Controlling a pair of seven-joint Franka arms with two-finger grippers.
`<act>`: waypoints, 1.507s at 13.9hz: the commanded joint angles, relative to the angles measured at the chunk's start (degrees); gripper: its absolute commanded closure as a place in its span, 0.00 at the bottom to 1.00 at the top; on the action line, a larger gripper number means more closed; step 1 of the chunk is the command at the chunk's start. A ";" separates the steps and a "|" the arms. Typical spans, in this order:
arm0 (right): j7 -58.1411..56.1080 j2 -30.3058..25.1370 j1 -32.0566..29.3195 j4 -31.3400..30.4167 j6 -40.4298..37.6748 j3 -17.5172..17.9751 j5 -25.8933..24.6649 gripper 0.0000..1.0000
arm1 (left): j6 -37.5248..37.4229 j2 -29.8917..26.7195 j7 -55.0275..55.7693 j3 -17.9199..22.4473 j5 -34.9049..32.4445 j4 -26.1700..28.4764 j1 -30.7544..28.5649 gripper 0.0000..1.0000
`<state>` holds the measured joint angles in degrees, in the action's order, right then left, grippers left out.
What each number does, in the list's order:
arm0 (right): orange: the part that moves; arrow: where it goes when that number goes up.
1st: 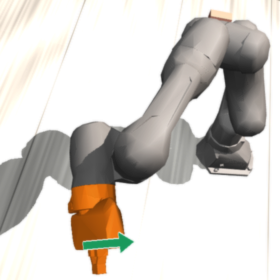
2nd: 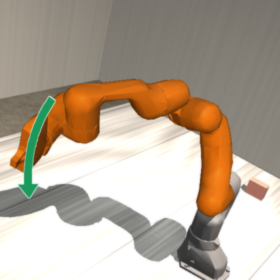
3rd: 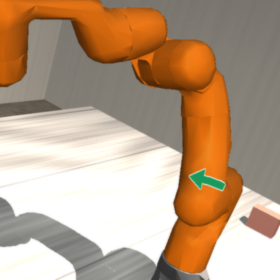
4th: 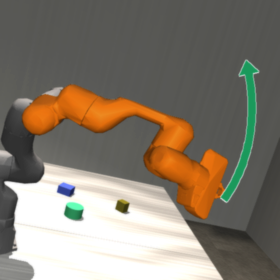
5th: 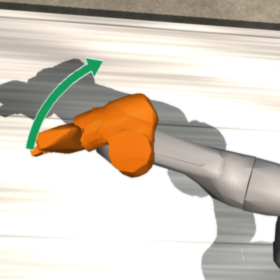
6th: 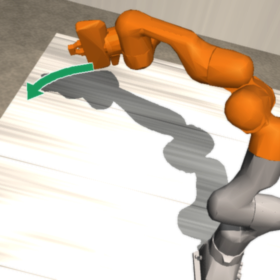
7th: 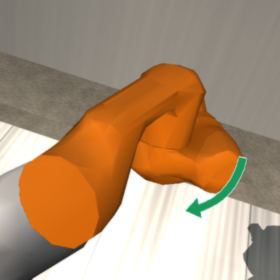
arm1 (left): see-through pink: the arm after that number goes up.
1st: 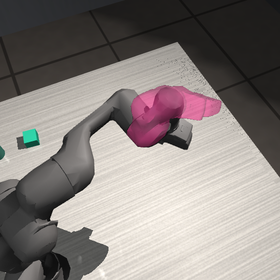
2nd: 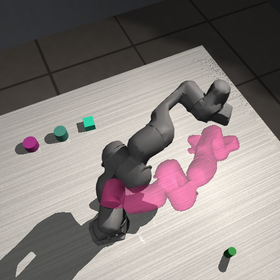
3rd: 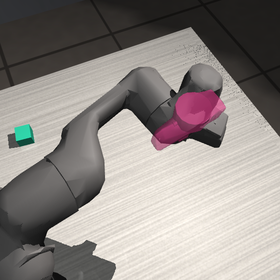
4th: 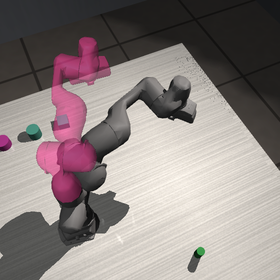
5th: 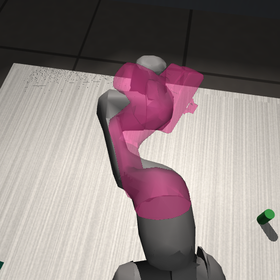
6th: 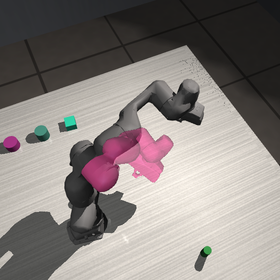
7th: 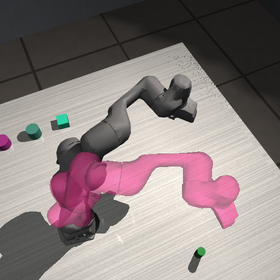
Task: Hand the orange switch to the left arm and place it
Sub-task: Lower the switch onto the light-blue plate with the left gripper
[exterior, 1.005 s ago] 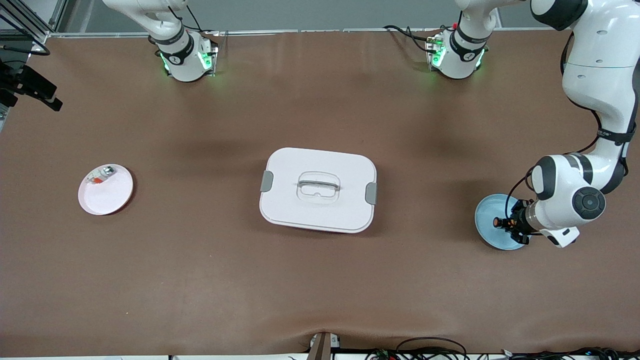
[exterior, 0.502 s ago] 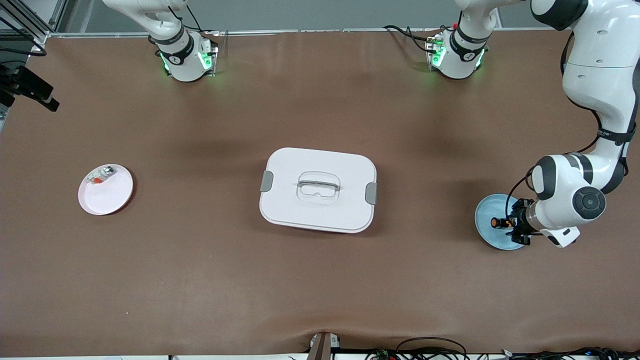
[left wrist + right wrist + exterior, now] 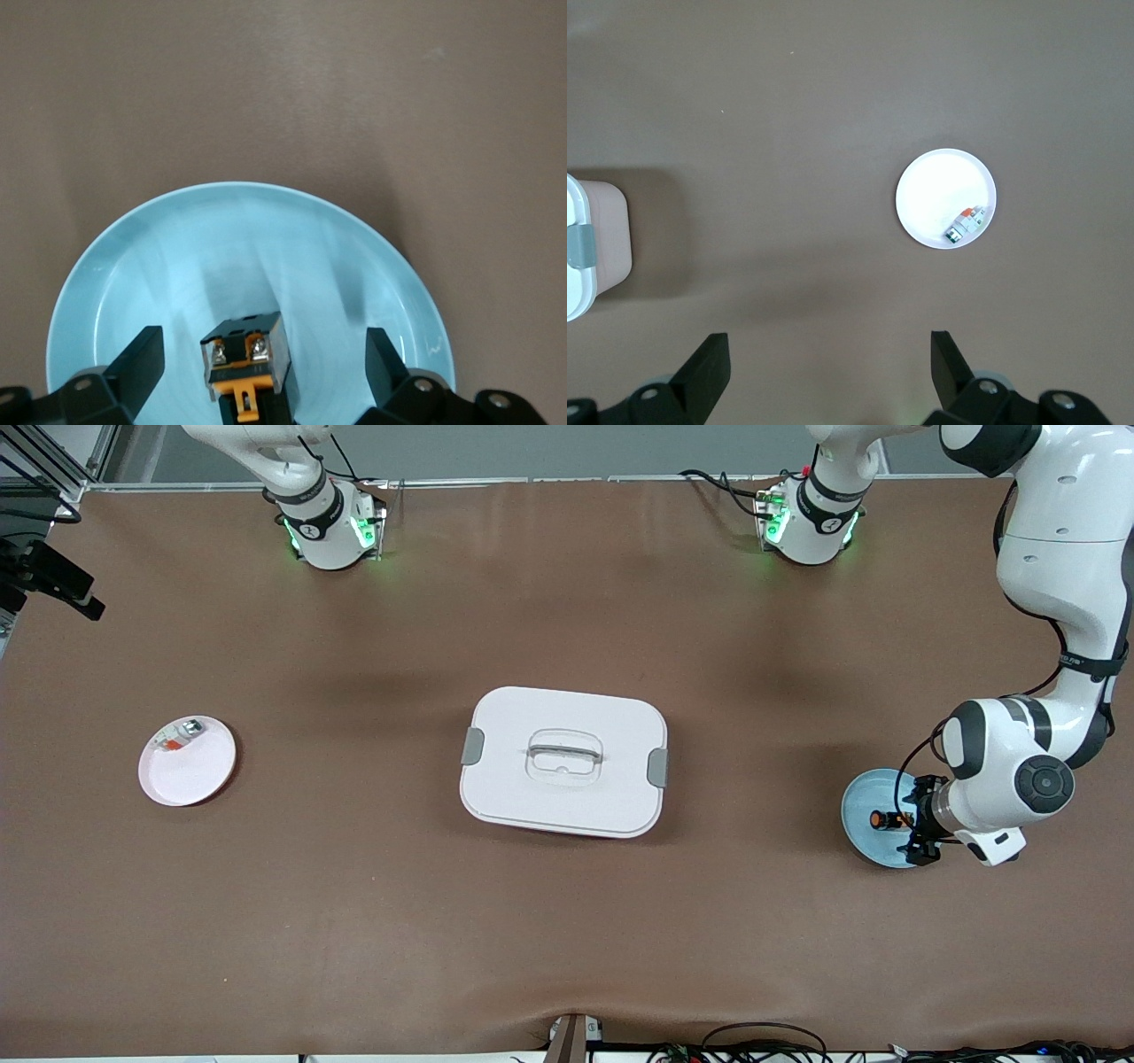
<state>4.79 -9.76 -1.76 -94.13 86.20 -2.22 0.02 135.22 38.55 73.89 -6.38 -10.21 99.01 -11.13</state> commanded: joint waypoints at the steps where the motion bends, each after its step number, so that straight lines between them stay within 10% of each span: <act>1: 1.54 -0.35 -0.26 1.05 -1.47 0.02 1.21 0.00 | -1.19 -1.81 -7.23 0.05 -1.47 0.14 0.23 0.00; 21: 0.66 0.27 1.32 2.98 -3.40 0.46 -0.02 0.00 | 0.92 -2.69 -66.13 -0.65 -1.21 -3.21 3.92 0.00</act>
<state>6.63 -9.78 -1.38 -92.39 83.85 -1.72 1.61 135.51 37.06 12.50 -6.73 -10.29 94.93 -6.98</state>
